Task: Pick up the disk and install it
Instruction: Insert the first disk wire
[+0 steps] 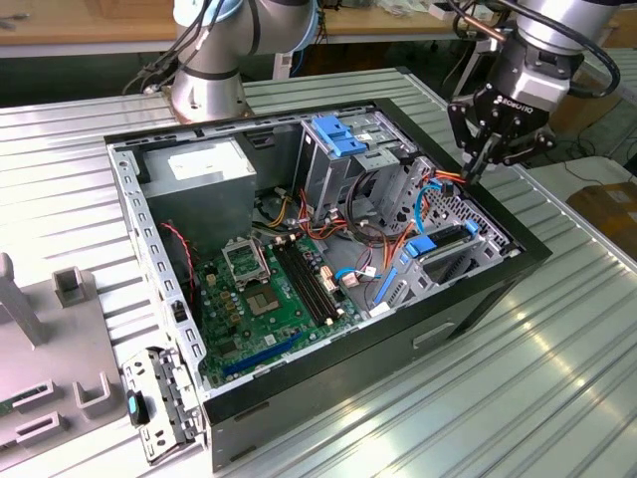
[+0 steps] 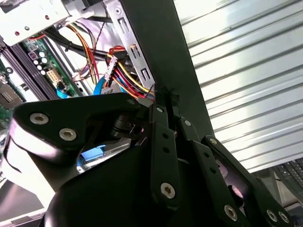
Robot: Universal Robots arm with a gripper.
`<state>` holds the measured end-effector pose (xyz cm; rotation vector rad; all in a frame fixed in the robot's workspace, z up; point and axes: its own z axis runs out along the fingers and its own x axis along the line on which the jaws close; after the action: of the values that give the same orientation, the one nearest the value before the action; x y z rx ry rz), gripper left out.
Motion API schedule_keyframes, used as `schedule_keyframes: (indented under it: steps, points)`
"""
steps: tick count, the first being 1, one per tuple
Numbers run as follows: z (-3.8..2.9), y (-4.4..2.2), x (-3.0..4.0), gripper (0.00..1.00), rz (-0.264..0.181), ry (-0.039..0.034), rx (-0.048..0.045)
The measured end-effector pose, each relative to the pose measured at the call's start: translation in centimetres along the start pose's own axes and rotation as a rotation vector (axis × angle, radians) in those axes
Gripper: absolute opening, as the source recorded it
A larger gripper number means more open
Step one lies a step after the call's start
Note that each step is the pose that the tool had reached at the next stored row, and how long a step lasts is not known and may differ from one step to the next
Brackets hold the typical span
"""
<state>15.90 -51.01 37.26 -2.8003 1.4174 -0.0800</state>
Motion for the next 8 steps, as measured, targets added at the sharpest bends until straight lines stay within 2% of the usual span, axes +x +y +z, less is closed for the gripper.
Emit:
schedule_keyframes:
  steps: [1, 2, 8]
  points:
    - [-0.03, 0.0, 0.01, 0.16, 0.012, -0.0057, 0.0038]
    - [-0.04, 0.02, 0.03, 0.16, 0.021, -0.0086, 0.0056]
    - [-0.04, 0.3, 0.41, 0.16, 0.093, -0.01, 0.0003]
